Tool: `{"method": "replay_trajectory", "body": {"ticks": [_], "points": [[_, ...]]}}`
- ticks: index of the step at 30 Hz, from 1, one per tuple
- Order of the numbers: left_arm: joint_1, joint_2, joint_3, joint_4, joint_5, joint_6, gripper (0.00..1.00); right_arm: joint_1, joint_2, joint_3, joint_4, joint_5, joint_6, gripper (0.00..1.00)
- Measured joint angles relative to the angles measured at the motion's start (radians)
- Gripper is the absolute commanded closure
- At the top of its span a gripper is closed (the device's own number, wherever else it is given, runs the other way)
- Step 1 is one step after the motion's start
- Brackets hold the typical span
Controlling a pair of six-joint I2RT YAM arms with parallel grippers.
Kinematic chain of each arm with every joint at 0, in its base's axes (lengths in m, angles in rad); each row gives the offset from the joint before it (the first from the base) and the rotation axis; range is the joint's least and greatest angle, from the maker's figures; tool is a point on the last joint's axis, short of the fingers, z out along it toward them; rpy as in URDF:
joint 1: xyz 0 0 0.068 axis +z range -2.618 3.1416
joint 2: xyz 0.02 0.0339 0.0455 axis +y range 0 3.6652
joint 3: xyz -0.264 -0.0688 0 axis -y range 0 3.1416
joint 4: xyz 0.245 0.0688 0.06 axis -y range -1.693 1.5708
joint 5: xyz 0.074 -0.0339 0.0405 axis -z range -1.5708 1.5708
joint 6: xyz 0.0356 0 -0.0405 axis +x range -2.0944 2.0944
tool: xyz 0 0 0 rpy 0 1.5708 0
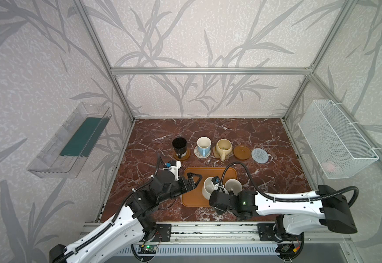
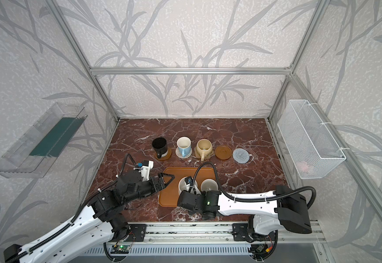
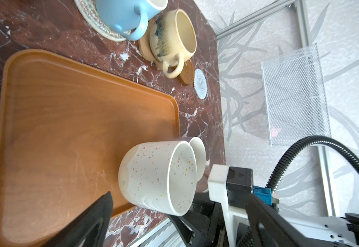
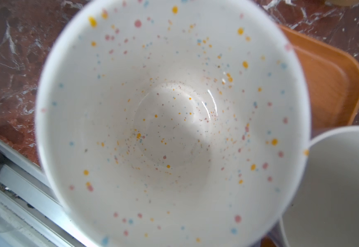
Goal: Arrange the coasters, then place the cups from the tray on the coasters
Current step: 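Grasp the white speckled mug with right gripper and lift it off the tray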
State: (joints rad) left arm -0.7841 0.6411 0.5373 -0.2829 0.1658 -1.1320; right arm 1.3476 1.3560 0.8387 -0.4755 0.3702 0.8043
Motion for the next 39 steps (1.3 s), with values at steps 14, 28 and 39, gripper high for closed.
{"method": "replay_trajectory", "body": {"ticks": [14,28,39], "points": [[0.0,0.017,-0.036,0.177,-0.038,-0.044,0.01,-0.147,-0.15,0.116,-0.122,-0.038,-0.161,1.0],[0.004,0.284,0.113,0.251,0.0,0.085,0.01,-0.486,-0.229,0.16,-0.272,-0.137,-0.313,1.0],[-0.002,0.418,0.204,0.288,-0.019,0.121,0.01,-0.629,-0.23,0.166,-0.278,-0.232,-0.334,1.0]]}}
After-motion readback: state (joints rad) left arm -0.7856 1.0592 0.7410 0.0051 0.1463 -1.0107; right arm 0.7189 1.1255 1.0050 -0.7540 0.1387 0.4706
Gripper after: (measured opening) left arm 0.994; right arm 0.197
